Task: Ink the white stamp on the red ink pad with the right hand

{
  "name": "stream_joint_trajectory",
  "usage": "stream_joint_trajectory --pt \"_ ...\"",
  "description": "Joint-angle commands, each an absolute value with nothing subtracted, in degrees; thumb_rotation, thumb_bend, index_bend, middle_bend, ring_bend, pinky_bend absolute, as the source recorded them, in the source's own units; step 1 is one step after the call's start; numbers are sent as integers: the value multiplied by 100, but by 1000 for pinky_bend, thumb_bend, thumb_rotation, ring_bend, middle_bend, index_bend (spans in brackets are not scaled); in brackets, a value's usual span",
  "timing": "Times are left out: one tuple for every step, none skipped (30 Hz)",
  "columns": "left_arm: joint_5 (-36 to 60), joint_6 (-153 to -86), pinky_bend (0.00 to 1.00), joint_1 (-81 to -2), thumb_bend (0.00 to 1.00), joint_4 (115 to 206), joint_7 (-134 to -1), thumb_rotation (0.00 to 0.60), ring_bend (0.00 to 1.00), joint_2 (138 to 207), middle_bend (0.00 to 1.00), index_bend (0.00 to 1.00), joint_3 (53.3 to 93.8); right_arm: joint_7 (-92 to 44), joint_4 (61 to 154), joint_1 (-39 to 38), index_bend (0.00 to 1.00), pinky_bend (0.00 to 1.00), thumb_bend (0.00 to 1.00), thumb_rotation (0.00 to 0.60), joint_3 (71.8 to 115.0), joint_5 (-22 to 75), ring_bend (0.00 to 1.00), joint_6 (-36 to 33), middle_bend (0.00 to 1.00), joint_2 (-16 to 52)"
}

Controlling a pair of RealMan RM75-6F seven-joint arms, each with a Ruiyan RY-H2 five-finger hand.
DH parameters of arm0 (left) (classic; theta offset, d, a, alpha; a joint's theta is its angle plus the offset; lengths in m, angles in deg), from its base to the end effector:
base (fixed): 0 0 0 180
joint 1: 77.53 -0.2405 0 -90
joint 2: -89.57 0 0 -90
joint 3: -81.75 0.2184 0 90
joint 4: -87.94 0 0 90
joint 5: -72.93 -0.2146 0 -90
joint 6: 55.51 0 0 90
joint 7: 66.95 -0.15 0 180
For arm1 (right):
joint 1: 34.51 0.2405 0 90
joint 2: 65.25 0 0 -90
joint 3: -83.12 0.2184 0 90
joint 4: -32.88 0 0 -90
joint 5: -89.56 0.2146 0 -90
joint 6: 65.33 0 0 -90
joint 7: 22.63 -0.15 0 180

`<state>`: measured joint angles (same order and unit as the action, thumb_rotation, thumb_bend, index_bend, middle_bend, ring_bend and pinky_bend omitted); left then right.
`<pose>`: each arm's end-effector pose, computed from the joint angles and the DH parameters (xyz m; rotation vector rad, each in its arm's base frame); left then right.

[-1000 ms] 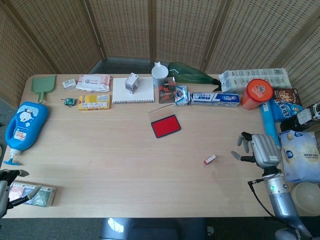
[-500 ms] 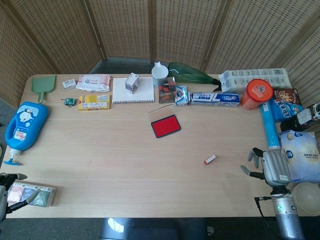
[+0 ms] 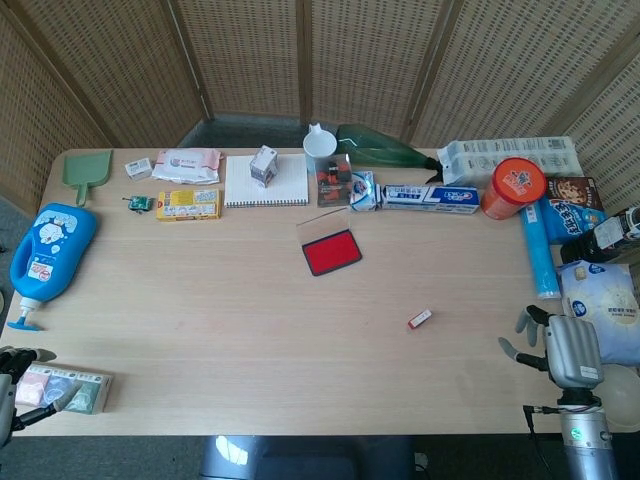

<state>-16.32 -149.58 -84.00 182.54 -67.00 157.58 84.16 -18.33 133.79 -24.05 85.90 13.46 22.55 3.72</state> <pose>-0.2818 0.1099 0.1226 -1.2386 -1.0281 -0.9015 -0.2424 -0.2035 0.1153 1.2428 -1.0263 1.0181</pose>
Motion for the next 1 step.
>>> stream_joint_trajectory --pt "-1613 -14918 182 -8383 115 18280 -6726 188 289 15743 401 369 8404 -1850 13361 -2432 621 771 219 527 8624 1331 804 2235 745 377"
